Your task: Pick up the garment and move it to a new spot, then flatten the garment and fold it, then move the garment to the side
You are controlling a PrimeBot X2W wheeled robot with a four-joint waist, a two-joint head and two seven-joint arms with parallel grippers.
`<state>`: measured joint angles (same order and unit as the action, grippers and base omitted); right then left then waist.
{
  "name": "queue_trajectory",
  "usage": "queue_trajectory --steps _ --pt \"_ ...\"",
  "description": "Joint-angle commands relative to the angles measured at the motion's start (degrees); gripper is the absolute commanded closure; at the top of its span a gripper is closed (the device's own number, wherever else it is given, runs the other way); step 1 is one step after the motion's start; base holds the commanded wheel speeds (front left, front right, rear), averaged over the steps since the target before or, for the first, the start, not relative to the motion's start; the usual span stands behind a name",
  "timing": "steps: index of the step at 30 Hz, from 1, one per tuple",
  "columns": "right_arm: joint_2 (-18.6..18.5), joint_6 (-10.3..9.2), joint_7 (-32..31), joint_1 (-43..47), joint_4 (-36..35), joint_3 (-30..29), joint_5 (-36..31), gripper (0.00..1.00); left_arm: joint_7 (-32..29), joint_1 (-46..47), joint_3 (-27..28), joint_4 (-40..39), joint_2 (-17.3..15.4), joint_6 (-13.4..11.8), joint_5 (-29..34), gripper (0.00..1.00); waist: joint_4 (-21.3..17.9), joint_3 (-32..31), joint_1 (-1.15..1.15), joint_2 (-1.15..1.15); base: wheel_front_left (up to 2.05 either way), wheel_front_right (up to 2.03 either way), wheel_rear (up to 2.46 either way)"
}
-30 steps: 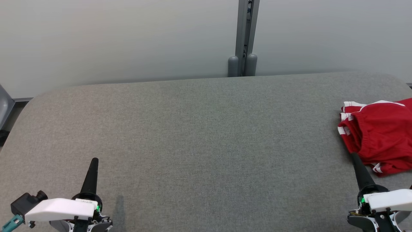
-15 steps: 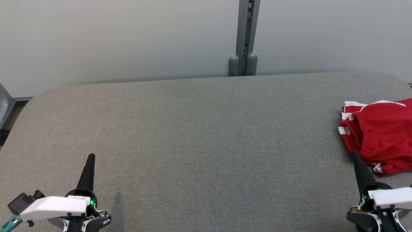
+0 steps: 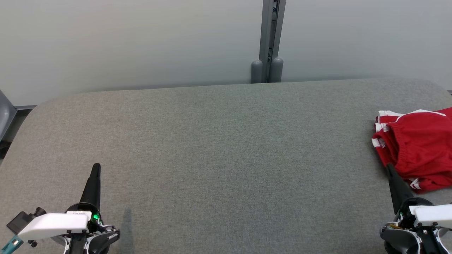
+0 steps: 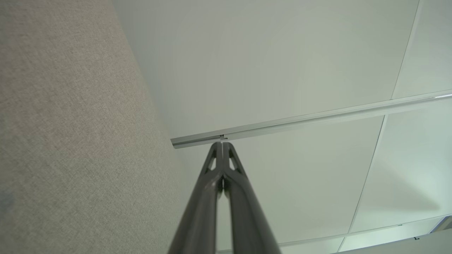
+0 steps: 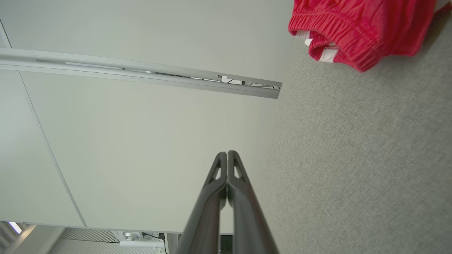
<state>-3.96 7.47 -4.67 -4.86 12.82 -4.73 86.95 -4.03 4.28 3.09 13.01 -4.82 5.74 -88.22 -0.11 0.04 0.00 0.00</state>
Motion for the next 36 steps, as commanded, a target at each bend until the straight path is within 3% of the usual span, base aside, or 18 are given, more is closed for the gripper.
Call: queue_trajectory --steps 1,15,36 --pt "-0.1 0.04 -0.4 -0.8 0.2 -0.3 1.3 1.0 -0.3 1.5 0.6 0.1 0.0 0.6 -0.9 1.0 0.0 0.0 0.0 0.0 0.0 0.0 0.0" --pt "0.3 0.04 -1.2 -1.7 1.3 -1.0 6.4 1.0 -1.5 2.4 2.4 1.1 1.0 2.0 -5.4 1.0 0.1 0.1 0.0 0.0 0.0 0.0 0.0" --pt "0.5 0.03 -1.4 -1.6 1.3 -1.2 6.0 1.0 -1.9 2.3 2.7 1.1 1.2 2.0 -5.0 1.0 0.1 0.1 0.0 0.0 0.0 0.0 0.0"
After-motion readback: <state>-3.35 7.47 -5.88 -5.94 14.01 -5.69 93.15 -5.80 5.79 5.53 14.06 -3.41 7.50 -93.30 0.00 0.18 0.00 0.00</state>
